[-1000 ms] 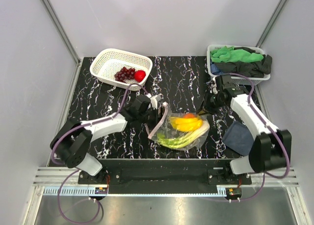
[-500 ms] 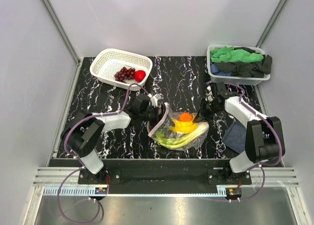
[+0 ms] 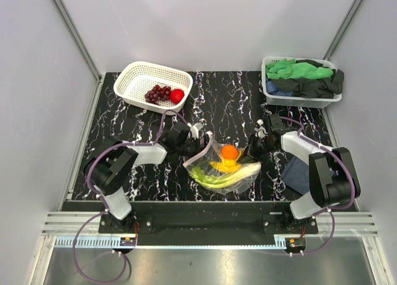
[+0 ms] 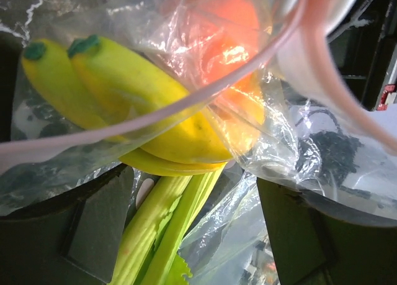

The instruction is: Open the zip-top bag and remove the fake food

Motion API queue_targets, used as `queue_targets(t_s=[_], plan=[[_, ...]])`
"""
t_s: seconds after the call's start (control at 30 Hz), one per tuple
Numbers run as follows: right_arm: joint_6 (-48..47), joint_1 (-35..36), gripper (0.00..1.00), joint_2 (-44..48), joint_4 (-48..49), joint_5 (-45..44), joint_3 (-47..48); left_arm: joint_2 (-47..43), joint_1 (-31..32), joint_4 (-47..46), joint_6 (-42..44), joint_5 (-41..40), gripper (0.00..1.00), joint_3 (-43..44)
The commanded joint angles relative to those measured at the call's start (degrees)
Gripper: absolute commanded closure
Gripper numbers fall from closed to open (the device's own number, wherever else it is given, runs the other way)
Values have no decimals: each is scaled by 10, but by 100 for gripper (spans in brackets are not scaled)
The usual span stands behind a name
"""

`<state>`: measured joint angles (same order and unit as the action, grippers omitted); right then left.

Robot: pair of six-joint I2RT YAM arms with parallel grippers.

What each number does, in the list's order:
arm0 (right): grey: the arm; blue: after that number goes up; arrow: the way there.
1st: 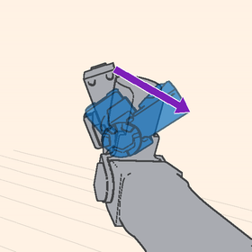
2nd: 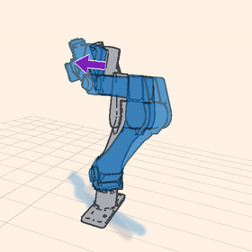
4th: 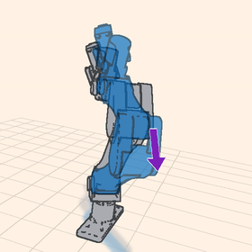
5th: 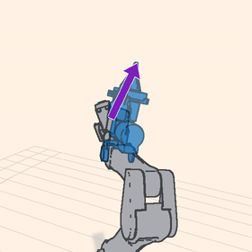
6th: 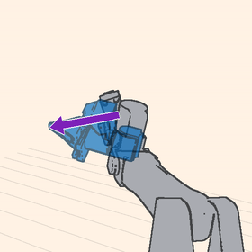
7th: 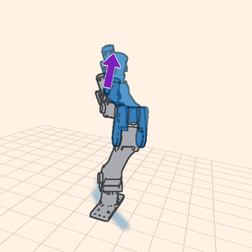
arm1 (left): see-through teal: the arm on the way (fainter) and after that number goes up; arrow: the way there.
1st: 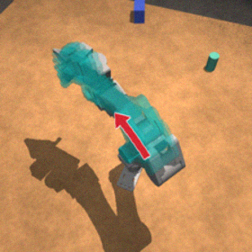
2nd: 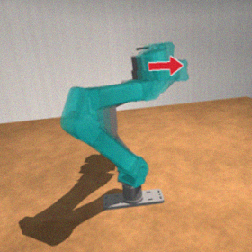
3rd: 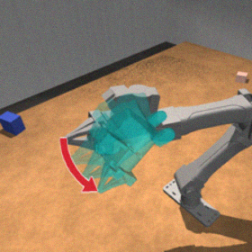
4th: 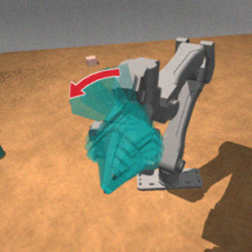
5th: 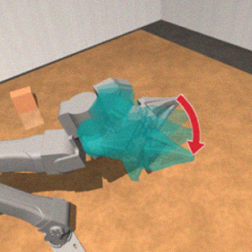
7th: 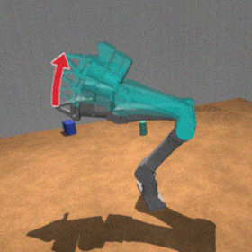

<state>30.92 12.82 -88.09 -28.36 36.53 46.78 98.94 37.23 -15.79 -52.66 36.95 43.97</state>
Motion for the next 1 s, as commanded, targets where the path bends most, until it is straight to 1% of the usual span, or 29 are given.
queue_targets(t_s=[0.0, 0.03, 0.17, 0.23, 0.27, 0.43, 0.53, 0.67, 0.73, 0.87, 0.97], plan=[[-10, 15, 99, 19, -11, -11, -9, -52, 3, 36, -4, -25, 21, 9], [-14, 16, 99, 32, -17, -13, -4, -59, 3, 74, -9, -39, 21, 13], [-33, 16, 97, 63, -69, -43, 54, -84, 3, 125, -32, -64, 20, 23], [-36, 16, 96, 60, -78, -44, 76, -84, 3, 126, -33, -66, 17, 24], [-36, 16, 96, 57, -79, -42, 94, -82, 2, 125, -31, -65, 16, 28], [-42, 25, 99, 7, -77, -19, 122, -63, 2, 119, -40, -64, 13, 44], [-44, 45, 100, -23, -60, -16, 115, -45, 2, 117, -46, -70, 12, 62], [13, 74, 100, -49, 31, 19, 54, -17, 3, 110, -51, -78, 11, 81], [21, 84, 100, -59, 48, 18, 42, -3, 2, 107, -55, -86, 12, 82], [29, 85, 100, -56, 61, 11, 25, 17, 2, 117, -62, -105, 17, 81], [30, 85, 100, -46, 59, 13, 24, 34, 1, 120, -64, -105, 27, 82]])
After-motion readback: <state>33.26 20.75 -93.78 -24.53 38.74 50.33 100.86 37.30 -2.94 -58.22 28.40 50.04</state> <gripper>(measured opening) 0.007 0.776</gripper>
